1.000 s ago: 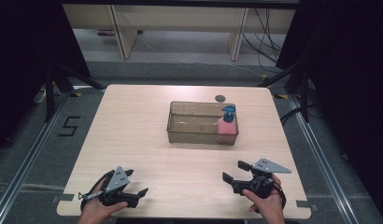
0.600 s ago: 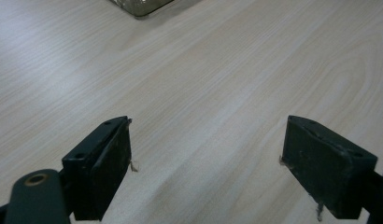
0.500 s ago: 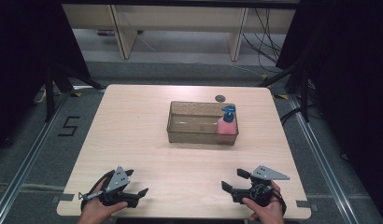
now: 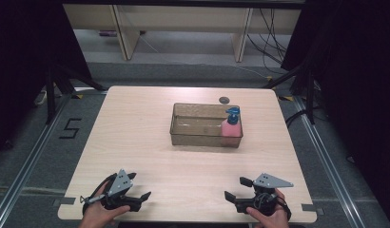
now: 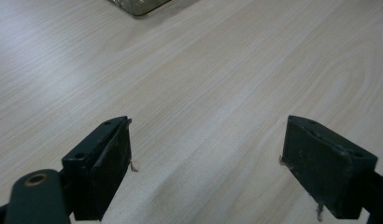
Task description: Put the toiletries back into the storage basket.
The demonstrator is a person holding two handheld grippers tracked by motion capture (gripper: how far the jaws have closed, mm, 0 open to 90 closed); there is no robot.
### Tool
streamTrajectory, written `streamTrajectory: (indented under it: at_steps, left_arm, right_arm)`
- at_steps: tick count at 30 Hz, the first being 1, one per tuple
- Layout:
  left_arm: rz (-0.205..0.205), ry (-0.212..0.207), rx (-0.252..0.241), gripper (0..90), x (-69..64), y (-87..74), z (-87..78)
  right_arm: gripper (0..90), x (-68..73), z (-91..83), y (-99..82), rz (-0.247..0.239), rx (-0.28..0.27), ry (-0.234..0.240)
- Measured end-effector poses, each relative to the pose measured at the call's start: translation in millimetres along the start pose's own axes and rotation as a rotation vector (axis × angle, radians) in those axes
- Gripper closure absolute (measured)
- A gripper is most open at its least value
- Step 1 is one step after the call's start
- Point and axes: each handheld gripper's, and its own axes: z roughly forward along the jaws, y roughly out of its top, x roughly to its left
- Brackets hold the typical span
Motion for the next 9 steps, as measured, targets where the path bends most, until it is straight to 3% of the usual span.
streamTrajectory:
  at_steps: [1,2,6,7,9]
  left_arm:
    - [-0.007,0.005,0.001,15.3,-0.3,-0.1,0.0]
    - [-0.011,0.006,-0.004,15.3,-0.5,-0.2,0.2]
    - [-0.009,0.007,-0.005,15.3,-0.3,-0.2,0.2]
    - [-0.01,0.007,-0.004,15.3,-0.4,-0.2,0.1]
    - [-0.014,0.006,-0.003,15.3,-0.6,-0.2,-0.1]
  right_arm:
    - [15.7,-1.9,0.2,0.0,-0.037,-0.009,-0.015]
    - [15.8,-1.9,0.2,-0.3,-0.04,-0.006,-0.012]
    - [15.8,-0.5,0.8,-1.7,-0.04,0.008,0.001]
    - [15.8,1.8,2.8,-2.8,-0.011,0.009,0.009]
    - [15.8,3.1,1.6,-3.4,-0.013,0.018,0.015]
